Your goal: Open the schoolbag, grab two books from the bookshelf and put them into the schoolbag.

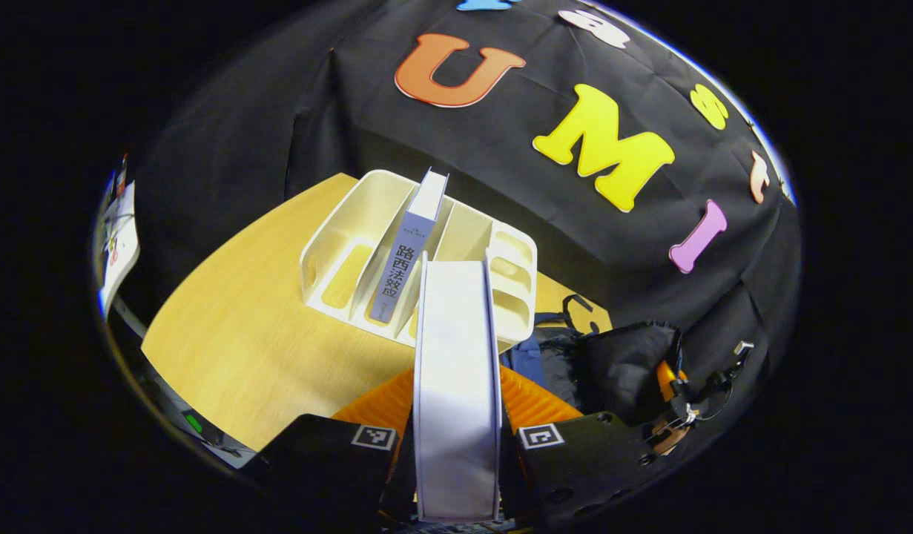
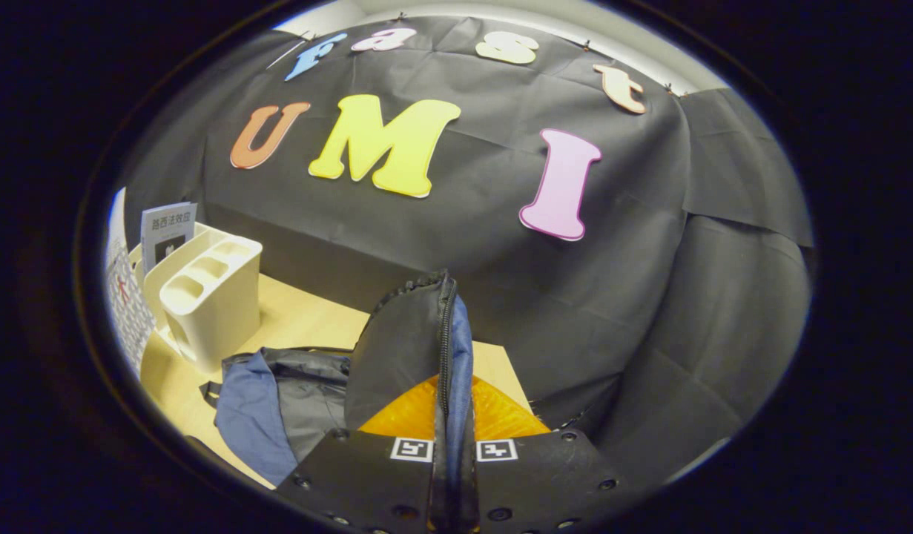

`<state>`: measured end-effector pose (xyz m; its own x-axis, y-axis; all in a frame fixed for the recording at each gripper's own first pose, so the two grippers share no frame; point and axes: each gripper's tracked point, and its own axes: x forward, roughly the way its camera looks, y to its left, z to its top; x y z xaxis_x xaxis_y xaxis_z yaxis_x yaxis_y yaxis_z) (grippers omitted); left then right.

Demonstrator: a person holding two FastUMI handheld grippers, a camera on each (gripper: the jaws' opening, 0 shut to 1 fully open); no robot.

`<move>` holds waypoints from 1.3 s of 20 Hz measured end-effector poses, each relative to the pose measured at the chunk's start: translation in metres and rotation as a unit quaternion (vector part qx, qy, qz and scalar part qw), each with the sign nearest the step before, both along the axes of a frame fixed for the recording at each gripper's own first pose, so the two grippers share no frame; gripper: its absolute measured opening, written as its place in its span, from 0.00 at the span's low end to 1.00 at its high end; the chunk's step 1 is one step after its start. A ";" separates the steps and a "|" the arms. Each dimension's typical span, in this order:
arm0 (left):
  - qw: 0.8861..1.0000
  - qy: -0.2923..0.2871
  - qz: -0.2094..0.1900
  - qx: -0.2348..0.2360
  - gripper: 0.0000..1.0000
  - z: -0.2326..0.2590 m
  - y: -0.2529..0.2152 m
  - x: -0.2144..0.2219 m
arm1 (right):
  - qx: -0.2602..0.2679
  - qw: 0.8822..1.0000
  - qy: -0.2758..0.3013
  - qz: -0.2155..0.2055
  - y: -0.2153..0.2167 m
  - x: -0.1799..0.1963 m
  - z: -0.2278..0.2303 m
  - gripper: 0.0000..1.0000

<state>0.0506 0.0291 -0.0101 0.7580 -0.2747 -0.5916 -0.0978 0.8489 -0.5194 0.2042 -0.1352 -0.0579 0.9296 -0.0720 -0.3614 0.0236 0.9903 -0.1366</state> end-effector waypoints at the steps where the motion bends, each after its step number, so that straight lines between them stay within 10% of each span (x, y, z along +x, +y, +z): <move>1: 1.000 0.001 -0.002 -0.025 0.46 -0.001 -0.007 -0.002 | 0.005 1.000 0.003 -0.002 0.002 0.001 -0.002 0.06; 11: 0.983 0.003 0.003 -0.182 0.46 -0.014 -0.085 0.031 | 0.010 1.000 0.012 0.005 0.010 0.004 0.014 0.07; 26: 0.979 0.015 -0.044 -0.200 0.46 -0.041 -0.259 0.105 | 0.013 1.000 -0.019 0.014 0.008 0.010 0.051 0.06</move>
